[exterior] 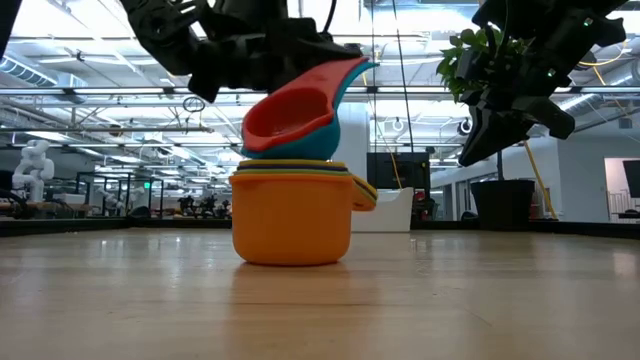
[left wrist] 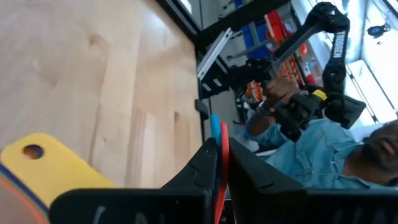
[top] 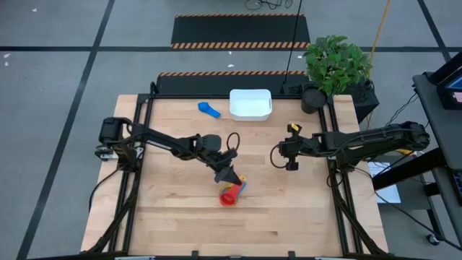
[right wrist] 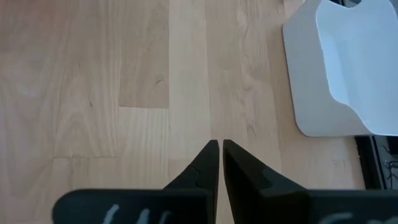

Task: Nest measuring cups in basket
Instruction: Stack the stacked measuring cups into the stacked measuring cups

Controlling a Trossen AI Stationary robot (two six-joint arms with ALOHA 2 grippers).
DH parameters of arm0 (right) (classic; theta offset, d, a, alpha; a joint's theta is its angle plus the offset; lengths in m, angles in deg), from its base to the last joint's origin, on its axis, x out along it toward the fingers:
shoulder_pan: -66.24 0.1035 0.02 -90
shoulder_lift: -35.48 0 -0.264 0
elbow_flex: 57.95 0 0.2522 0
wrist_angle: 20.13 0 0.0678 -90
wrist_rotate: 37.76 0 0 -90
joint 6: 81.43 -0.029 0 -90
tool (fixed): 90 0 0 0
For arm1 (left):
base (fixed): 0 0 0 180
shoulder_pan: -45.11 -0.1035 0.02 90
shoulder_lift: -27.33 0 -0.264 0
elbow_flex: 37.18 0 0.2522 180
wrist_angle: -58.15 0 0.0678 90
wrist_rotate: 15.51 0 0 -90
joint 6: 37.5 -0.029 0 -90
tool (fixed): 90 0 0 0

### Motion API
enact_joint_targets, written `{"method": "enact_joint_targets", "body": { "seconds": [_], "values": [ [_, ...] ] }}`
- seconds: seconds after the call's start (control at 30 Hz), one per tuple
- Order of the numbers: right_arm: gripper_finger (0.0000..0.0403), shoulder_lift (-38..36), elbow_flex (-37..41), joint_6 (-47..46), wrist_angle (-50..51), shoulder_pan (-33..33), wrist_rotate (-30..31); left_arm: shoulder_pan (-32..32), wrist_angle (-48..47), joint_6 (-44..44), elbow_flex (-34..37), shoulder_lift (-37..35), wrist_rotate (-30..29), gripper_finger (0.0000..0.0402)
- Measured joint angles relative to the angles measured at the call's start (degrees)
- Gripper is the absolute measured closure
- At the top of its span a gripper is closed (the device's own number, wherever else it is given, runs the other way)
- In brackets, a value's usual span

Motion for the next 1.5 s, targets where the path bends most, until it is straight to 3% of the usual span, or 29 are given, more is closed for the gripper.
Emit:
{"method": "enact_joint_targets", "body": {
  "seconds": [0.23,0.57,0.73,1.3,1.4,1.5],
  "values": [
    [0.0390,0.0,0.0,-0.1,0.3,0.0,0.0,0.1,-0.6,-1.7,0.0,0.0,-0.2,0.0367],
    [0.0390,0.0,0.0,-0.2,0.2,0.0,0.0,0.4,-5.8,-5.4,0.0,0.0,-7.5,0.0238],
    [0.0390,0.0,0.0,-0.3,0.2,0.0,0.0,-0.1,-5.7,-6.9,0.0,0.0,-7.8,0.0200],
    [0.0390,0.0,0.0,-4.7,-1.0,0.0,-0.5,-2.7,-7.2,-14.7,0.1,-1.5,-8.2,0.0195],
    [0.0390,0.0,0.0,-7.1,-2.3,0.0,-3.3,-0.5,-12.0,-19.9,0.1,-4.1,-12.5,0.0195],
    [0.0390,0.5,0.0,-8.9,-6.7,0.2,-11.2,2.9,-19.0,-25.3,0.1,-7.3,-21.7,0.0195]
  ]
}}
